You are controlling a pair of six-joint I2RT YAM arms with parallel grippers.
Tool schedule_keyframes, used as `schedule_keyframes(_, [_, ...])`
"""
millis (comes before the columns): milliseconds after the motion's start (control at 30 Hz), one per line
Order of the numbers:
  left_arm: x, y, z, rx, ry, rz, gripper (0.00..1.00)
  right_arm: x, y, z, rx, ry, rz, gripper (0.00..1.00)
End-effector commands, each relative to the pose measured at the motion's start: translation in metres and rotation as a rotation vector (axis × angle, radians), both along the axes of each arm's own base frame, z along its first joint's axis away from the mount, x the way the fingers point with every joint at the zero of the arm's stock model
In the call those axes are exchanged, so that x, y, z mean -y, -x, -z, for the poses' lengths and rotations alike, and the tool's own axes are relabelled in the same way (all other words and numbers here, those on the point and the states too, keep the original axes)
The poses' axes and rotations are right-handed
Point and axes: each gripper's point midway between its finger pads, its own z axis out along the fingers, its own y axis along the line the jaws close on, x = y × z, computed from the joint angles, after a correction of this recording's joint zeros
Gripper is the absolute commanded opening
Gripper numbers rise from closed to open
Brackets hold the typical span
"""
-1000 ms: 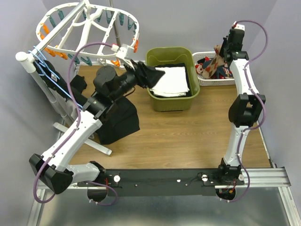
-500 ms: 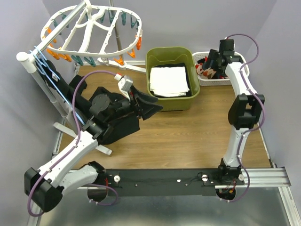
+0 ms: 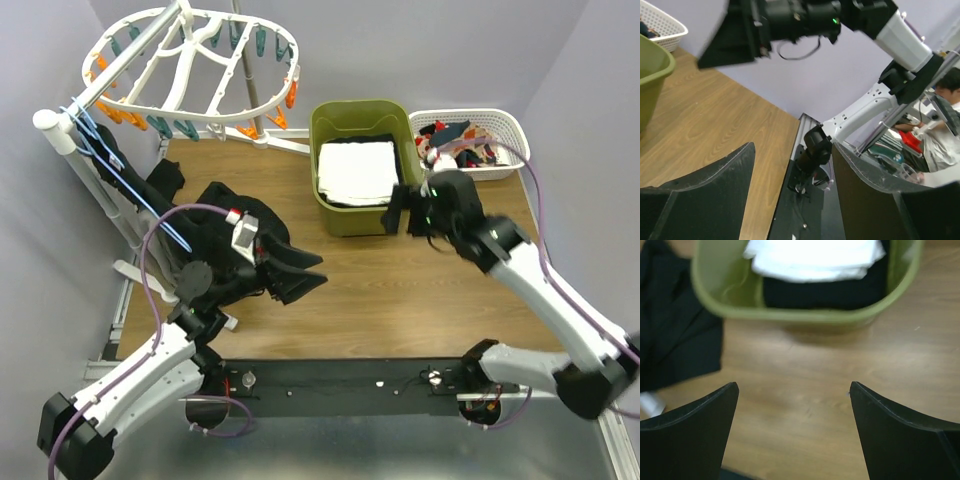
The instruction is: Remove the socks clipped to the hanger
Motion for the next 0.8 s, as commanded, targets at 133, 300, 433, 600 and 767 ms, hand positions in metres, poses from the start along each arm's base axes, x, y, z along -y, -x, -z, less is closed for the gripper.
schedule_keyframes(133, [-0.026,0.042,0.009,0.046,0.185,0.062,0.73,-0.037,0.103,0.056,-0.089,-0.414,-0.224,1.0])
schedule_keyframes(300, [-0.037,0.05,0.036,0.014,0.226,0.048,0.75,-0.025,0.111,0.083,-0.03,-0.514,-0.153,1.0])
schedule_keyframes(433, [-0.045,0.053,0.056,-0.023,0.271,0.033,0.77,-0.017,0.11,0.116,-0.001,-0.582,-0.076,1.0])
schedule_keyframes(600, [-0.046,0.049,0.068,-0.03,0.265,0.004,0.77,-0.01,0.108,0.152,0.029,-0.667,-0.005,1.0])
schedule_keyframes(767, [-0.042,0.045,0.078,-0.058,0.232,0.001,0.78,-0.007,0.118,0.184,-0.029,-0.691,0.022,1.0])
